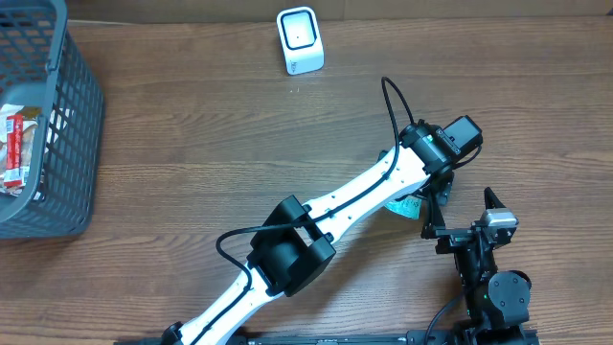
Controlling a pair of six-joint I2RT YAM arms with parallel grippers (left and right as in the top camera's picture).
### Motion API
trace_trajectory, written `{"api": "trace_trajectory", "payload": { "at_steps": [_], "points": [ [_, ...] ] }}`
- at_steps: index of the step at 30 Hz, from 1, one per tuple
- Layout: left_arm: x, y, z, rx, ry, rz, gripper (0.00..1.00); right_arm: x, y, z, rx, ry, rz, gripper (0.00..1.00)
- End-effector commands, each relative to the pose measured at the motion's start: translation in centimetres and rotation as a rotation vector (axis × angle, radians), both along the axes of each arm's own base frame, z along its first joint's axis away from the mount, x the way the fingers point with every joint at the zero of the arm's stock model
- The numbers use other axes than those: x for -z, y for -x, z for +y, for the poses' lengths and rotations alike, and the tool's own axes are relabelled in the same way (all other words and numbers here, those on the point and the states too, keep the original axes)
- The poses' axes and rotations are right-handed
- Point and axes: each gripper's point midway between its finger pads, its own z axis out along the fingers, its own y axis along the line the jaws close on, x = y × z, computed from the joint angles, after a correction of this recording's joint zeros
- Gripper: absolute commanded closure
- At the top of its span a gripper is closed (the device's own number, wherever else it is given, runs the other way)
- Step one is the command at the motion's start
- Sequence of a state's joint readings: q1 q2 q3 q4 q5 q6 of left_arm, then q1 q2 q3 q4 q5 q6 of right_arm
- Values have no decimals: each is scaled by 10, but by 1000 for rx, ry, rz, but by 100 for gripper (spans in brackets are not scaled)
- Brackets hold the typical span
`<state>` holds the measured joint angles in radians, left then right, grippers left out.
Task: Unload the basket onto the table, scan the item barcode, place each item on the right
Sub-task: 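Carry the tissue pack right and set it on the table, then return the left gripper to the basket and grasp the red-and-clear snack bag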
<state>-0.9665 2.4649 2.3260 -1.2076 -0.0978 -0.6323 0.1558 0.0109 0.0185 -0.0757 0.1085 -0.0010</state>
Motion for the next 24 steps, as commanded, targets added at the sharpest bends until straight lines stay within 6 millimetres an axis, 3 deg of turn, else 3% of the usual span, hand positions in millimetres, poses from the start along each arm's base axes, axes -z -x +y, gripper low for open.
{"api": "trace_trajectory", "payload": {
  "at_steps": [1, 8, 12, 14, 18, 21, 24],
  "points": [
    [-69, -12, -8, 32, 121, -95, 0, 3, 0, -1, 6, 7, 0, 0],
    [-143, -29, 9, 41, 188, -251, 0, 3, 0, -1, 6, 7, 0, 0],
    [-180, -59, 43, -12, 133, -406, 0, 3, 0, -1, 6, 7, 0, 0],
    [-201, -84, 79, -83, 42, -523, 0, 3, 0, -1, 6, 7, 0, 0],
    [-250, -124, 173, -305, -148, -718, 0, 3, 0, -1, 6, 7, 0, 0],
    [-287, -143, 252, -491, -249, -818, 0, 3, 0, -1, 6, 7, 0, 0],
    [-309, -154, 324, -648, -295, -852, 0, 3, 0, -1, 6, 7, 0, 0]
  ]
}}
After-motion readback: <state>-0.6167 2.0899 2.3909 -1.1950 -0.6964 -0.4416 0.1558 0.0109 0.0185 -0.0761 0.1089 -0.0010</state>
